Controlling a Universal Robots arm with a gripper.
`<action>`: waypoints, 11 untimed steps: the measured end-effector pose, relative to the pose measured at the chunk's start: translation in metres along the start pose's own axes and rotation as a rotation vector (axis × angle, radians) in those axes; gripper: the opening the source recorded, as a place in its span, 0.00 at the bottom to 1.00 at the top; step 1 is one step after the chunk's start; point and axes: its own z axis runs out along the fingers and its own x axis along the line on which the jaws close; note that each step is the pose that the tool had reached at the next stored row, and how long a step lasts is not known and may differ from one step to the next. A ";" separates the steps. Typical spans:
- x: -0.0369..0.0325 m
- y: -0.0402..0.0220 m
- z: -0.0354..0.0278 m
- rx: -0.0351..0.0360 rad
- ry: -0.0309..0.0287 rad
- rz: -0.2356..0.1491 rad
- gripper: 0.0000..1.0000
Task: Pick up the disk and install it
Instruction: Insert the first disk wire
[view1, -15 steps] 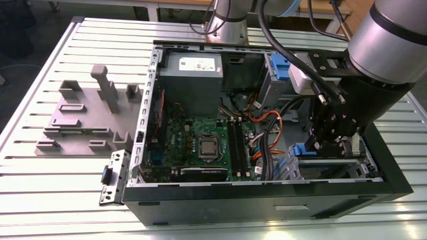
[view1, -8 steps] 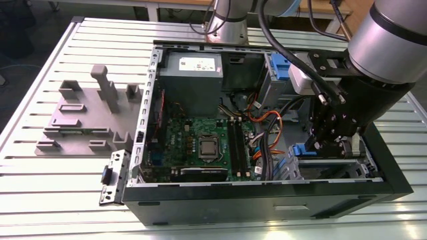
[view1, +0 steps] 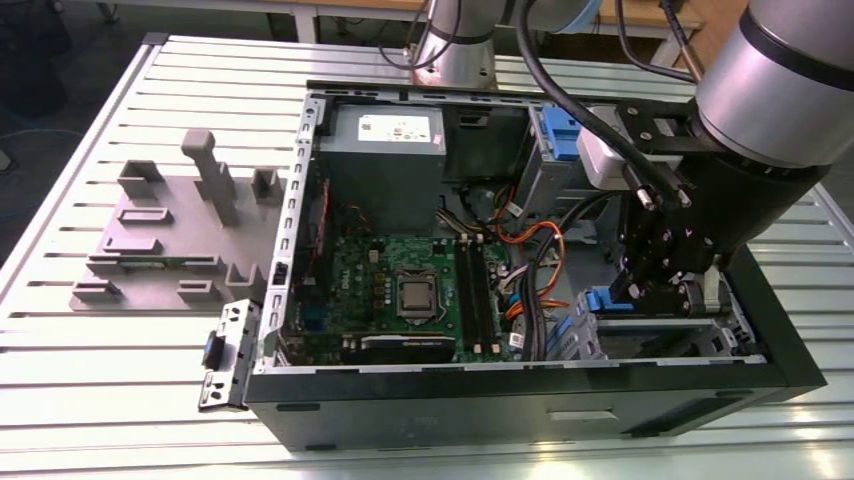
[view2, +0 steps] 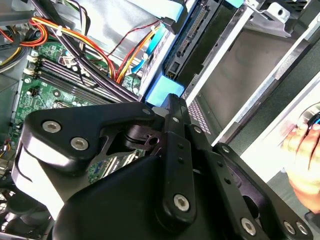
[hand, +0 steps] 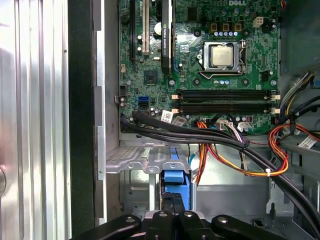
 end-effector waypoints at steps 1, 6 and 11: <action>0.0000 0.0000 0.0000 0.0000 0.0001 0.000 0.11; -0.0001 -0.0066 0.0002 0.0000 0.0001 0.000 0.11; -0.0003 -0.0169 0.0008 0.0000 0.0005 0.000 0.11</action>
